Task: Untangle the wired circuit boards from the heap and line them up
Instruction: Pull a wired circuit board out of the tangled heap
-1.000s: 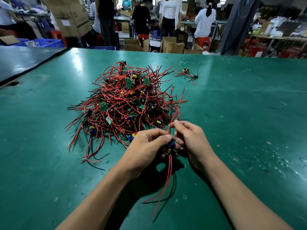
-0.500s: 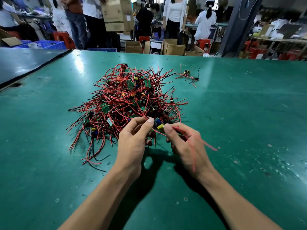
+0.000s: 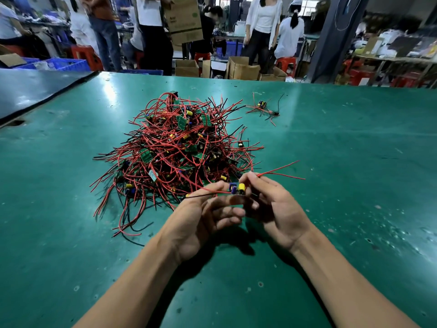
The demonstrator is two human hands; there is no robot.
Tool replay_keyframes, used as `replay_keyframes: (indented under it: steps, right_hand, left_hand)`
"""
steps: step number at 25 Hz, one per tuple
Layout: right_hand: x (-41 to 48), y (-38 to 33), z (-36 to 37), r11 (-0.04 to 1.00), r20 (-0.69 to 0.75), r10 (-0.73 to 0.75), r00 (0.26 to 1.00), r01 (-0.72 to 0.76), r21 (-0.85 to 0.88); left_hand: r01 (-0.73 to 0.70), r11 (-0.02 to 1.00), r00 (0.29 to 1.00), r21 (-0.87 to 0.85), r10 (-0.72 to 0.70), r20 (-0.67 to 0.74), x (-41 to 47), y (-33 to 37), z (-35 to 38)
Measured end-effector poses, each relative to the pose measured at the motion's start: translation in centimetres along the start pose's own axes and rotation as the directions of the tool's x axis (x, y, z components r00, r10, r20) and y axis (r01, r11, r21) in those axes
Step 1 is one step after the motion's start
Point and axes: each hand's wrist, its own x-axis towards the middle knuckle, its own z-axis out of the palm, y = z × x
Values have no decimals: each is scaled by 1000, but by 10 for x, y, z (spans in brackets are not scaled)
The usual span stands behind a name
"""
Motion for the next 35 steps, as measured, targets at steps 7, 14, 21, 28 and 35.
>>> replay_keyframes:
  steps: [7,14,21,28,35]
  right_hand:
    - [-2,5,-1,987,16,37,999,-34,-158]
    - [-1,7,-7,877,22,-146,989,140,-460]
    - [4,12,-9,849,-91,-157,983,88,-521]
    - [4,12,-7,848,-75,-181,981,116,-517]
    - [3,10,-4,794,-65,-159,985,89,-602]
  left_hand:
    - [-116,975,992,190,123,-23,4,-10,-5]
    - [-225,897,951,381,287,-115,8,-16,-10]
    - [-180,869,973,462,226,-46,12,-15,-11]
    - [-205,842,954,499,285,-89,14,-19,-4]
    - [-237,736,911,634,395,-118,14,-24,-2]
